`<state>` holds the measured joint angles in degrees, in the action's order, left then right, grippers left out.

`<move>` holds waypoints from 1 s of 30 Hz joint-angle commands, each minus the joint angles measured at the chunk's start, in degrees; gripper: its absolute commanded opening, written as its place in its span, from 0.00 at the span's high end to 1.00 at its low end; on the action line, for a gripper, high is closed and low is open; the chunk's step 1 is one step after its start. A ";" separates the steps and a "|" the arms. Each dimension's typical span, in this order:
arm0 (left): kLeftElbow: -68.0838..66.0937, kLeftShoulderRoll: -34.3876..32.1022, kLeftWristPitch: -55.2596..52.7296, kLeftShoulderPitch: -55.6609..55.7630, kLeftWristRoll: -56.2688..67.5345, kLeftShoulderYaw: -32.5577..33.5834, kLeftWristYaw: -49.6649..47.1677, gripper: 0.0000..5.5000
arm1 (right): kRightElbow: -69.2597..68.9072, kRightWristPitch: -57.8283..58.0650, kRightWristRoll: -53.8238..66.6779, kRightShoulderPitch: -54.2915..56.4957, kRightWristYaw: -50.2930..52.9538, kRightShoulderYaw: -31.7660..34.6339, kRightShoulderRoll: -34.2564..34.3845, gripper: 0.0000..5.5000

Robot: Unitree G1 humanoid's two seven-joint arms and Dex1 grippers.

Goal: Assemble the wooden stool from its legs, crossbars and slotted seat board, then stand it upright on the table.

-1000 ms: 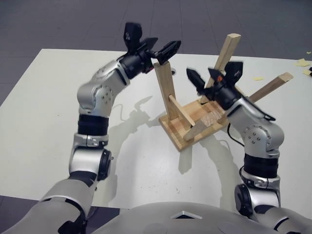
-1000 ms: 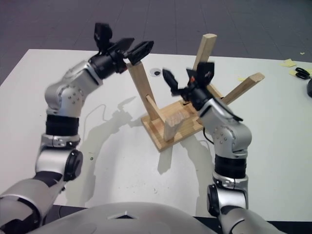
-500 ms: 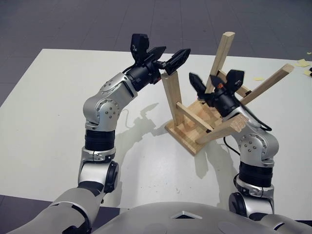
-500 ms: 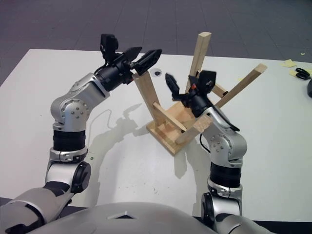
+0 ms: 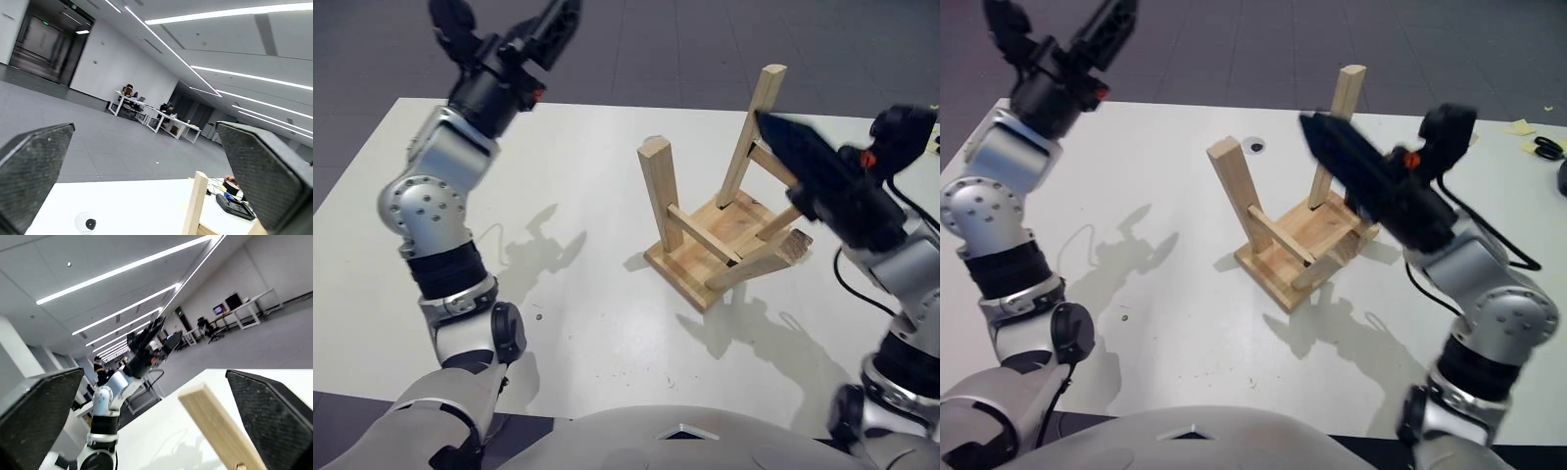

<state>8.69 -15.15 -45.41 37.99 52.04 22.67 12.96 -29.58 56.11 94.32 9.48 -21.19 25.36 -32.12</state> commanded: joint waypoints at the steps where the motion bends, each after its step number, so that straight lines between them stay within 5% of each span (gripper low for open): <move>1: 3.99 1.76 -1.31 -4.14 1.38 -1.72 -2.17 0.02 | -4.81 1.82 -10.11 -1.35 -8.66 -5.36 -8.71 0.02; 6: 8.20 4.82 -0.85 -8.04 2.87 -3.15 -5.64 0.02 | -1.06 -0.08 -14.67 1.49 -16.10 -6.78 -14.94 0.02; 9: 10.70 7.13 -0.43 -11.24 2.78 -4.86 -7.71 0.02 | 1.70 -5.53 -27.70 4.31 -17.97 -12.75 -16.63 0.02; 17: 10.97 10.70 1.40 -11.79 0.14 -11.13 -8.95 0.02 | 6.51 -16.38 -45.82 10.72 -6.12 -25.25 0.59 0.02; 22: 10.12 10.52 2.75 -11.87 -0.50 -11.40 -8.96 0.02 | 12.40 -15.83 -38.53 21.36 1.04 -17.18 8.23 0.02; 30: 9.76 9.78 4.39 -9.25 -2.76 -13.14 -8.11 0.02 | 14.97 -14.31 -31.61 24.37 8.45 -6.90 9.05 0.02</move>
<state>18.80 -4.64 -41.47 26.74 50.65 10.17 4.36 -14.97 42.26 60.71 32.47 -15.82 16.41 -25.07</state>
